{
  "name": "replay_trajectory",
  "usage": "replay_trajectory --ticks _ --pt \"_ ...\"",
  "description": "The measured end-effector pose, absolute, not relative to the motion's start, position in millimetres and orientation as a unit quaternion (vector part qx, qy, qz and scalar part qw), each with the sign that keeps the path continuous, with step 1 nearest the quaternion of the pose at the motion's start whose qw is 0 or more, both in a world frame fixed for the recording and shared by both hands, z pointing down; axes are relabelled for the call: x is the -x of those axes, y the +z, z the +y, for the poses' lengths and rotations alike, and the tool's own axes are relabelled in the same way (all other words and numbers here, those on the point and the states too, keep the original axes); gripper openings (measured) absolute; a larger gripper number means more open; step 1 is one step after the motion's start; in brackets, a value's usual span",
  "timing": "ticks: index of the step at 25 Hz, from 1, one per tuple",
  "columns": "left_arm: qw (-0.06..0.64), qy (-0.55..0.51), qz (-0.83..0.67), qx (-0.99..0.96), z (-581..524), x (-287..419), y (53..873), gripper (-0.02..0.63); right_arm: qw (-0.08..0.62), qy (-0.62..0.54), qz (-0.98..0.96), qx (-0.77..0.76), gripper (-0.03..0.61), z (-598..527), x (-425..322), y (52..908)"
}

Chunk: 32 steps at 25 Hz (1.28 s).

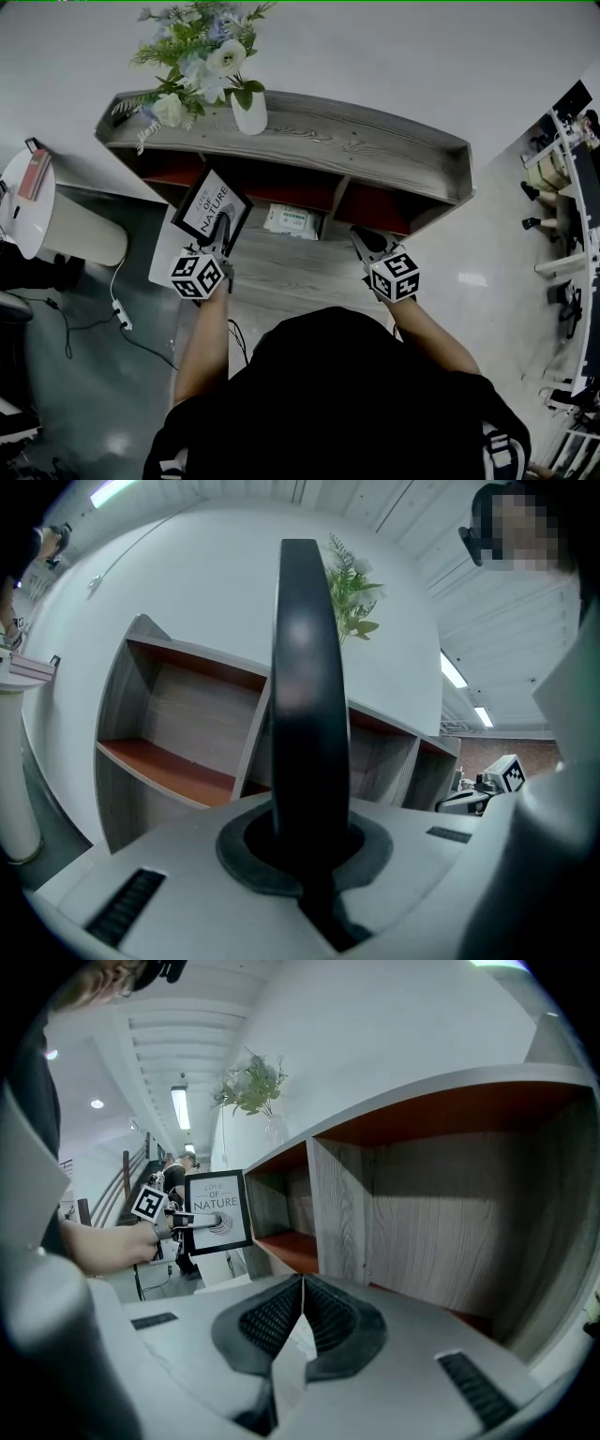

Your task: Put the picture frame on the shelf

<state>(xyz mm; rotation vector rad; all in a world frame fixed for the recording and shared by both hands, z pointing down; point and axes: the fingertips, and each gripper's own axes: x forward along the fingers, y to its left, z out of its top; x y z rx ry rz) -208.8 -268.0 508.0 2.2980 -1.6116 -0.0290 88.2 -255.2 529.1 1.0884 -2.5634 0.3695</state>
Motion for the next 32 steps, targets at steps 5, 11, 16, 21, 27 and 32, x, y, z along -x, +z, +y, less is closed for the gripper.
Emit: replay_trajectory --ticks 5,11,16,21,27,32 --pt "0.170 -0.010 -0.570 -0.804 -274.4 211.1 515.8 0.028 0.167 0.130 -0.900 -0.380 0.017 -258.7 -85.9 531.3" --pt "0.174 -0.010 -0.568 -0.805 -278.5 209.0 522.3 0.028 0.175 0.133 -0.898 -0.381 0.017 -258.5 -88.8 535.3" --pt "0.174 -0.016 -0.568 -0.804 -282.5 208.7 521.9 0.028 0.178 0.134 -0.898 -0.380 0.017 -259.8 -89.6 537.5" --pt "0.171 -0.021 -0.569 -0.804 -286.3 208.1 520.5 0.028 0.182 0.137 -0.897 -0.378 0.017 -261.6 -89.5 541.1" --pt "0.171 -0.022 -0.569 -0.804 -293.0 206.5 520.6 0.028 0.183 0.140 -0.897 -0.378 0.017 -264.2 -90.3 544.1" --pt "0.172 -0.022 -0.569 -0.804 -298.3 204.3 520.4 0.028 0.185 0.143 -0.896 -0.377 0.017 -263.7 -90.3 546.0"
